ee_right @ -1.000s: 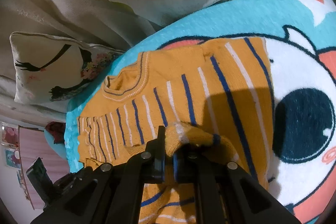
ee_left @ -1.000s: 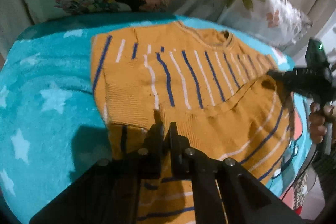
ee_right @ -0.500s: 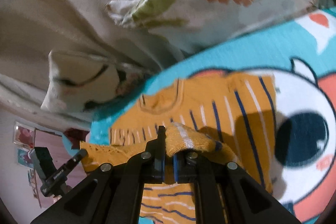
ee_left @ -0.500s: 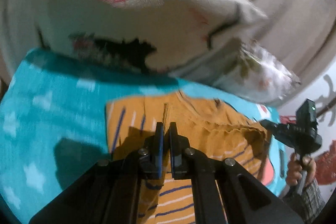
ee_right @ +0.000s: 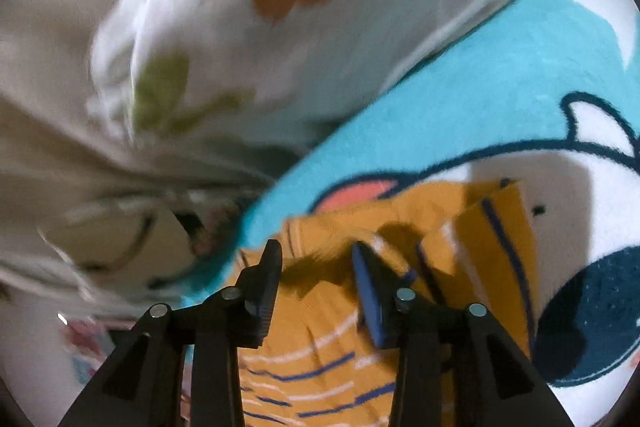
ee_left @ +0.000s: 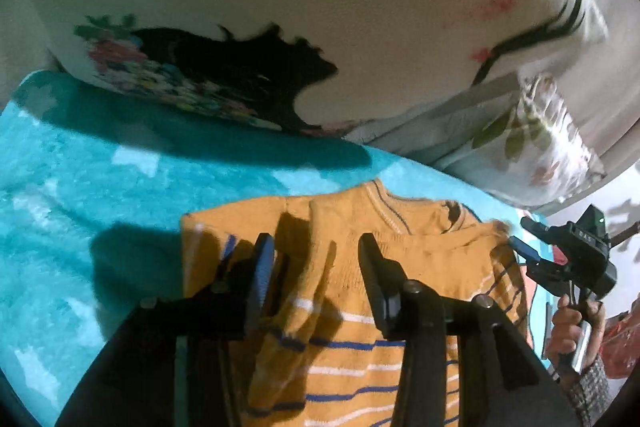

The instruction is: Fold small clothes

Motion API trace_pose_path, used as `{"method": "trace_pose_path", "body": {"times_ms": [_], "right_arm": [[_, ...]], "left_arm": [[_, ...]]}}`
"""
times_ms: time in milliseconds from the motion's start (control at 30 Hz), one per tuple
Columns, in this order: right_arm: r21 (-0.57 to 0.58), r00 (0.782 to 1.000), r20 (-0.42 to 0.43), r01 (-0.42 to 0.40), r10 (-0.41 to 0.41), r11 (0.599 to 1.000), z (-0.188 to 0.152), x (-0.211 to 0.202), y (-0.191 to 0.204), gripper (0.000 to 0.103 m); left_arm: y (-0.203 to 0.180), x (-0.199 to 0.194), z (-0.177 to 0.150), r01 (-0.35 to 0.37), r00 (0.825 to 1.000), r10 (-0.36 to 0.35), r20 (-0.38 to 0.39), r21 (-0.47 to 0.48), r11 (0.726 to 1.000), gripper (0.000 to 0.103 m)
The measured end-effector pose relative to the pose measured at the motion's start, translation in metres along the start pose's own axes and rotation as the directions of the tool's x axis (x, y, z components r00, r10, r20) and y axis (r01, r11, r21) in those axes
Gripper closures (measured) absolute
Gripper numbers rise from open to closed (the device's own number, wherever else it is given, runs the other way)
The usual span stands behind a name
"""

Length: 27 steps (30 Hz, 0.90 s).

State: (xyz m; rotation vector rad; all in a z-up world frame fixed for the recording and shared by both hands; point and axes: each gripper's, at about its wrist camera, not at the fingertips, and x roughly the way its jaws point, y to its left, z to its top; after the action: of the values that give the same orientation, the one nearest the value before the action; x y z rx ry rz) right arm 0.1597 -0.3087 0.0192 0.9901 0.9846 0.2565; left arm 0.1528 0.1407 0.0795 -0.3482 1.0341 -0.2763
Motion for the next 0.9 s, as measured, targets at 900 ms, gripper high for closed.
{"method": "trace_pose_path", "body": {"times_ms": [900], "right_arm": [[-0.23, 0.987, -0.14, 0.042, -0.076, 0.972, -0.104, -0.042, -0.05, 0.037]], "left_arm": [[0.051, -0.065, -0.161, -0.088, 0.996, 0.084, -0.03, -0.185, 0.979, 0.028]]}}
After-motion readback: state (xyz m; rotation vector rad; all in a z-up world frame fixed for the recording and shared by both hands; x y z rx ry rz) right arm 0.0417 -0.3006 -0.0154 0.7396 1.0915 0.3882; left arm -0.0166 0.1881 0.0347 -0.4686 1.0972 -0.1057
